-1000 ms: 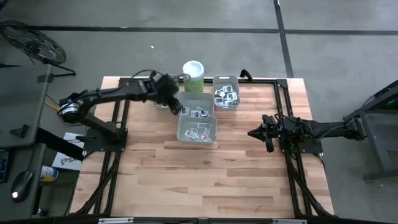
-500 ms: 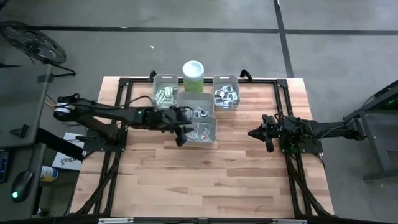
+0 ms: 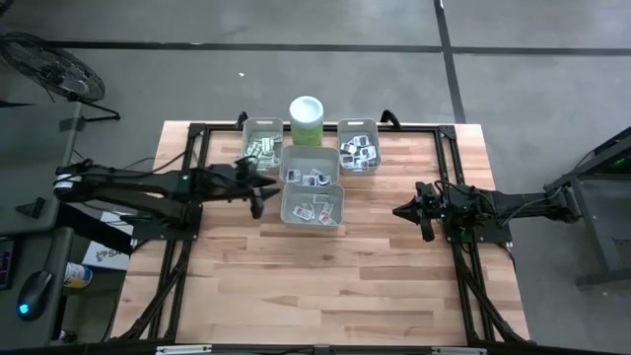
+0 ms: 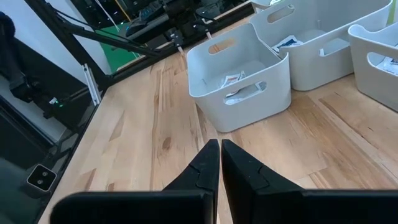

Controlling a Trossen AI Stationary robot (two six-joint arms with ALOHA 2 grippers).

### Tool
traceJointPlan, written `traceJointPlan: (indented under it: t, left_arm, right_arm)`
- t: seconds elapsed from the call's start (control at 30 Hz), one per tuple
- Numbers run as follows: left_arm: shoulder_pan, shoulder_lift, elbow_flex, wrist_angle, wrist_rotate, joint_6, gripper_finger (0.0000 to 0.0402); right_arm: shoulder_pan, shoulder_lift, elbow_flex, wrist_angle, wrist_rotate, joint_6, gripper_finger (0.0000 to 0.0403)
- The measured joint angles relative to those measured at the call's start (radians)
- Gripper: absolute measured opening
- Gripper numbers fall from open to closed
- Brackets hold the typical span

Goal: Pick & Place First Aid Supplies
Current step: Return to Home Position

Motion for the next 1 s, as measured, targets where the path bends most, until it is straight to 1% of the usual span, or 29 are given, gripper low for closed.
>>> traceJointPlan:
  t: [0.13,0.4,0.57,0.77,0.9,1.0]
  left_arm:
    - [0.007,-0.145,-0.092,0.004,0.002,0.000,0.0150]
    - [0.005,-0.488,-0.339,0.010,0.006,-0.001,0.0150]
    - [-0.016,-0.688,-0.433,0.010,0.007,-0.001,0.0150]
    - [-0.017,-0.810,-0.479,0.008,0.006,-0.001,0.0150]
    - [-0.043,-0.887,-0.512,0.013,0.006,-0.001,0.0150]
    - [-0.055,-0.911,-0.533,0.025,0.007,-0.001,0.0150]
  right_arm:
    - [0.000,0.000,0.000,0.000,-0.001,0.000,0.0012]
    - [0.000,0.006,0.000,0.000,-0.002,0.000,0.0012]
    - [0.000,0.007,0.000,0.000,-0.002,0.000,0.0012]
    - [0.000,0.007,0.000,0.000,-0.002,0.000,0.0012]
    - [0.000,0.007,0.000,0.000,-0.002,0.000,0.0012]
    - [0.000,0.007,0.000,0.000,-0.003,0.000,0.0012]
